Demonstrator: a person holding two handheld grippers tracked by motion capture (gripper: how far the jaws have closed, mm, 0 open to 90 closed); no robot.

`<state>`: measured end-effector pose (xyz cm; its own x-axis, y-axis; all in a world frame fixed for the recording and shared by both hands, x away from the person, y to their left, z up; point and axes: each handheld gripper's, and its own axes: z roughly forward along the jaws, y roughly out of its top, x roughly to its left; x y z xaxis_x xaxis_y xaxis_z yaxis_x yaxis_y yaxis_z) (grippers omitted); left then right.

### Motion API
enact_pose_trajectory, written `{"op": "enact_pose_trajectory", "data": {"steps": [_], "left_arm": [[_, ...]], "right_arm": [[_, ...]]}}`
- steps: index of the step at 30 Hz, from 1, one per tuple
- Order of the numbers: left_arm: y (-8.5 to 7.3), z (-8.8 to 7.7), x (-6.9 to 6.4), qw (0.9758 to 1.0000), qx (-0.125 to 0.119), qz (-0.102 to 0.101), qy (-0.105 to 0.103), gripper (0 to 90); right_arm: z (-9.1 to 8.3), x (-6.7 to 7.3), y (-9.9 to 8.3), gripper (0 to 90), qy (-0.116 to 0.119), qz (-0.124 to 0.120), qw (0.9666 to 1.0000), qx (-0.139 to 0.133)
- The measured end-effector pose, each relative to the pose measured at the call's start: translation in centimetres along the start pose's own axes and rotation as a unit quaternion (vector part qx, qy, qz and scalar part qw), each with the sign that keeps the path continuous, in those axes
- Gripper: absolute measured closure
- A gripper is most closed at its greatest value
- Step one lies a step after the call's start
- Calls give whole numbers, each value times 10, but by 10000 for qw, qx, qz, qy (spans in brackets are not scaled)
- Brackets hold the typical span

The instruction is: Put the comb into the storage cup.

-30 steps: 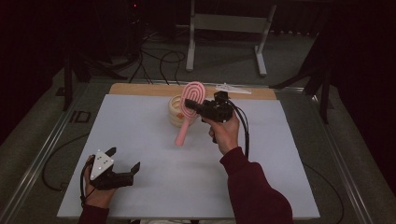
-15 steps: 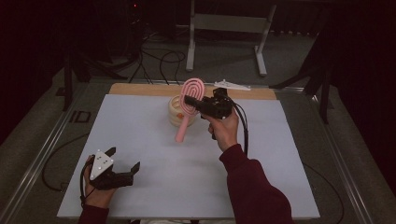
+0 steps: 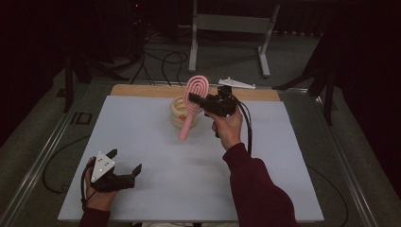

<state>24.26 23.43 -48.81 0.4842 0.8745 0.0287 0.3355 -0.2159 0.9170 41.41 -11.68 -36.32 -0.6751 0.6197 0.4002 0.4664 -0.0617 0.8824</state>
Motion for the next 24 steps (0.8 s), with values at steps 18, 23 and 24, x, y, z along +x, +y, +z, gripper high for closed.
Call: {"op": "enact_pose_trajectory", "data": {"steps": [18, 23, 24], "left_arm": [[0, 0, 0, 10000, -2, -15, -7, 0], [0, 0, 0, 10000, 0, -11, -1, 0], [0, 0, 0, 10000, -1, -16, -5, 0]], "right_arm": [[4, -6, 12, 644, -164, 1, 9998, -125], [4, -9, 16, 644, -190, 3, 9997, -183], [3, -9, 17, 644, -204, 15, 9996, -192]]}}
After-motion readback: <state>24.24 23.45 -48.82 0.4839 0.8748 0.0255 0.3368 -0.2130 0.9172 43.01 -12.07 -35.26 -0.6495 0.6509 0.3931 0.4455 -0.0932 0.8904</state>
